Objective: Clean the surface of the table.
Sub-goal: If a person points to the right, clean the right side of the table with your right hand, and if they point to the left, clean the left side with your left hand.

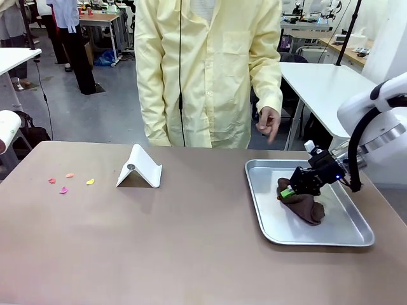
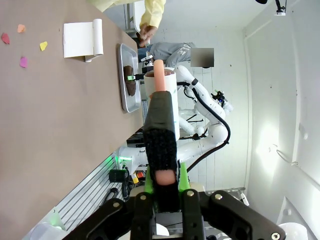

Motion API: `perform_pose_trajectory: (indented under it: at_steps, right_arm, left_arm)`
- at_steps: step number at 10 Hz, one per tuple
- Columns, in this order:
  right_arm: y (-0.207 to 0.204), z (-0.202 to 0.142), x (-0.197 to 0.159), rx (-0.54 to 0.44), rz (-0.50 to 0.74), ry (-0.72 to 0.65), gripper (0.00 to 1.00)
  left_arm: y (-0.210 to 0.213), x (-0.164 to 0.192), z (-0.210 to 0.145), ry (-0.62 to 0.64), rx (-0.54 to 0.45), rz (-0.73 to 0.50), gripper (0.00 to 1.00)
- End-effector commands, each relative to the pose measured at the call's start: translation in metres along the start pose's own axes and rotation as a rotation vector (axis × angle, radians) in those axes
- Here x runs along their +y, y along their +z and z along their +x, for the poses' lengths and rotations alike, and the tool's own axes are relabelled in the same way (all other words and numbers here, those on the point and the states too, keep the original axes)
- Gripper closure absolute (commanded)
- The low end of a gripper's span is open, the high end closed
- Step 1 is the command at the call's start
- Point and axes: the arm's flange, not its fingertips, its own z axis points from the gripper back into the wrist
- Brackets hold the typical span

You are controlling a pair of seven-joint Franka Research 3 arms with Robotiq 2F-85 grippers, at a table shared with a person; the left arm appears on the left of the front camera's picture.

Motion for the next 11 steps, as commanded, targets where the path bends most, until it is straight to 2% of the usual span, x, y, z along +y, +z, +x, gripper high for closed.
perform_pose_trajectory:
  at_steps: [1, 4, 5, 8, 9, 11]
  right_arm:
    - [-0.019, 0.009, 0.004, 0.024, 0.042, 0.004, 0.94]
    - [-0.035, 0.005, 0.008, 0.114, 0.028, 0.089, 0.94]
    - [-0.035, 0.002, 0.008, 0.184, 0.027, 0.13, 0.94]
    - [-0.04, -0.008, 0.005, 0.307, -0.088, 0.247, 0.94]
    - [-0.037, -0.009, 0.004, 0.302, -0.117, 0.257, 0.94]
    - [-0.02, -0.009, 0.002, 0.228, -0.137, 0.232, 0.94]
  left_arm:
    - [0.0, -0.005, -0.003, 0.008, -0.002, 0.004, 1.0]
    - [0.0, -0.005, -0.003, 0.008, -0.002, 0.004, 1.0]
    - [0.0, -0.005, -0.003, 0.008, -0.002, 0.004, 1.0]
    - [0.0, -0.005, -0.003, 0.008, -0.002, 0.004, 1.0]
    - [0.0, -0.005, -0.003, 0.008, -0.002, 0.004, 1.0]
    - [0.0, -0.005, -0.003, 0.008, -0.002, 0.004, 1.0]
